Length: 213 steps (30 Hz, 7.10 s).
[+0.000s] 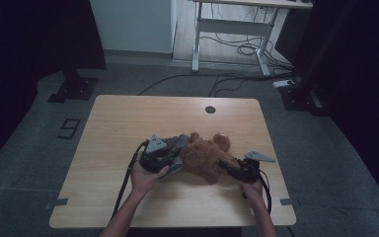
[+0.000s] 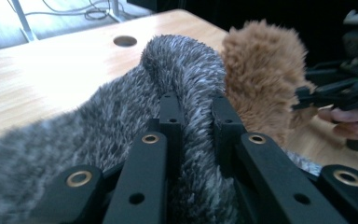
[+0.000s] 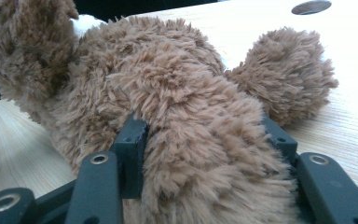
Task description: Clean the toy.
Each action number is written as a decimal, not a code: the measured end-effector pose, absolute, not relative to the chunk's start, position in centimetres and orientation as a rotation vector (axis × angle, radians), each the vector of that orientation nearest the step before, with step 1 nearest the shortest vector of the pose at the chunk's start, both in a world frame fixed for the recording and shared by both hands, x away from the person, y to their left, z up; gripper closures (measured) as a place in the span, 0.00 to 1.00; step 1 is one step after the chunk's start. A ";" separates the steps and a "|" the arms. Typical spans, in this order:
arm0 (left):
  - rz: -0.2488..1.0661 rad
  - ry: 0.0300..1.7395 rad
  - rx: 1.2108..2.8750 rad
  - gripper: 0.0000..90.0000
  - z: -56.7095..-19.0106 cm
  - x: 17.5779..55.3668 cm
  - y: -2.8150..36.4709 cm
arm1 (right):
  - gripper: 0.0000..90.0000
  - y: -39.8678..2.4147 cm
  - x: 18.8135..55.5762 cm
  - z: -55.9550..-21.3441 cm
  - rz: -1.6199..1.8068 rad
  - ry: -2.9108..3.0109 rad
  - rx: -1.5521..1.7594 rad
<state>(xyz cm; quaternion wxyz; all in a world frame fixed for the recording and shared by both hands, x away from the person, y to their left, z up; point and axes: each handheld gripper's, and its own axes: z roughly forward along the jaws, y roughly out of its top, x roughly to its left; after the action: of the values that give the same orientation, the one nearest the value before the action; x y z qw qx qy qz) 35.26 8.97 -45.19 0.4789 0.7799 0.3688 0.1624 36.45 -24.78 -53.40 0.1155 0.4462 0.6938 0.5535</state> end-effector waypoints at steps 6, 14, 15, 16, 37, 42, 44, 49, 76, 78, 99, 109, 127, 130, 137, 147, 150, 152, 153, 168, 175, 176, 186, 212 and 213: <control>0.378 0.933 1.894 0.87 -46.9 35.4 9.2 | 0.54 -24.8 36.5 -53.4 1.615 2.051 1.286; 0.437 0.992 1.855 0.87 -46.6 34.6 12.0 | 0.56 -24.9 36.5 -53.5 1.616 2.067 1.283; 0.439 1.002 1.850 0.87 -46.6 34.6 12.4 | 0.56 -25.0 36.5 -53.5 1.619 2.067 1.285; 0.446 1.016 1.846 0.87 -46.8 34.5 13.0 | 0.56 -25.0 36.5 -53.5 1.620 2.067 1.285; 0.412 0.916 1.961 0.87 -45.5 35.8 6.6 | 0.56 -25.2 36.6 -53.8 1.636 2.055 1.305; 0.401 0.924 1.951 0.87 -47.2 35.9 6.8 | 0.56 -25.0 36.5 -53.8 1.637 2.057 1.295; 0.399 0.926 1.947 0.87 -47.2 35.7 7.3 | 0.56 -25.0 36.6 -53.8 1.640 2.061 1.288; 0.423 0.927 1.945 0.87 -47.2 34.9 8.2 | 0.56 -24.9 36.5 -53.7 1.630 2.074 1.259; 0.428 1.177 1.833 0.88 -49.0 34.7 16.2 | 0.57 -25.0 36.5 -54.1 1.646 2.072 1.257; 0.448 1.149 1.836 0.88 -48.1 34.3 15.8 | 0.57 -25.0 36.5 -54.1 1.646 2.070 1.259; 0.306 0.898 2.010 0.87 -45.1 36.2 2.7 | 0.57 -25.1 36.3 -54.3 1.664 2.063 1.268; 0.308 0.919 2.015 0.87 -47.1 35.1 5.2 | 0.56 -25.1 36.2 -54.3 1.658 2.084 1.243; 0.365 0.915 1.965 0.87 -43.9 36.0 6.4 | 0.56 -25.2 36.3 -54.3 1.667 2.080 1.262; 0.326 0.887 1.970 0.87 -43.1 36.9 4.3 | 0.56 -25.2 36.4 -54.3 1.668 2.080 1.262; 0.238 0.841 2.036 0.87 -45.0 36.7 0.8 | 0.56 -25.3 36.4 -54.3 1.667 2.082 1.261; 0.186 0.811 2.065 0.88 -47.8 34.4 1.4 | 0.56 -25.3 36.3 -54.4 1.655 2.100 1.254; 0.195 0.808 2.072 0.88 -48.5 33.8 1.4 | 0.56 -25.3 36.3 -54.4 1.652 2.106 1.256; 0.205 0.801 2.091 0.88 -48.9 33.4 1.3 | 0.56 -25.2 36.3 -54.3 1.649 2.106 1.256; 0.211 0.797 2.100 0.88 -49.1 33.2 1.2 | 0.56 -25.2 36.3 -54.3 1.647 2.108 1.256; 0.155 0.804 2.132 0.88 -50.4 32.4 1.1 | 0.56 -25.2 36.3 -54.4 1.644 2.110 1.261; 0.092 0.811 2.187 0.88 -52.4 31.7 0.6 | 0.56 -25.2 36.3 -54.3 1.642 2.106 1.274; 0.097 0.806 2.186 0.88 -52.3 31.7 0.6 | 0.56 -25.2 36.3 -54.3 1.641 2.107 1.274; 0.237 0.752 2.015 0.87 -45.9 32.3 0.9 | 0.57 -25.2 36.4 -54.3 1.650 2.102 1.288; 0.203 0.749 2.205 0.88 -51.2 32.8 -2.1 | 0.57 -25.3 36.4 -54.4 1.643 2.121 1.279; 0.199 0.746 2.217 0.88 -51.5 32.7 -2.1 | 0.57 -25.3 36.4 -54.4 1.643 2.123 1.277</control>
<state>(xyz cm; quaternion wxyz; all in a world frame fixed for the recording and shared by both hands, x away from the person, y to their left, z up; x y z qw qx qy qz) 32.65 -2.09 -51.50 0.3867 0.8709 0.2929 0.0784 36.38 -25.29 -54.38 0.0842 0.4281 0.7115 0.5508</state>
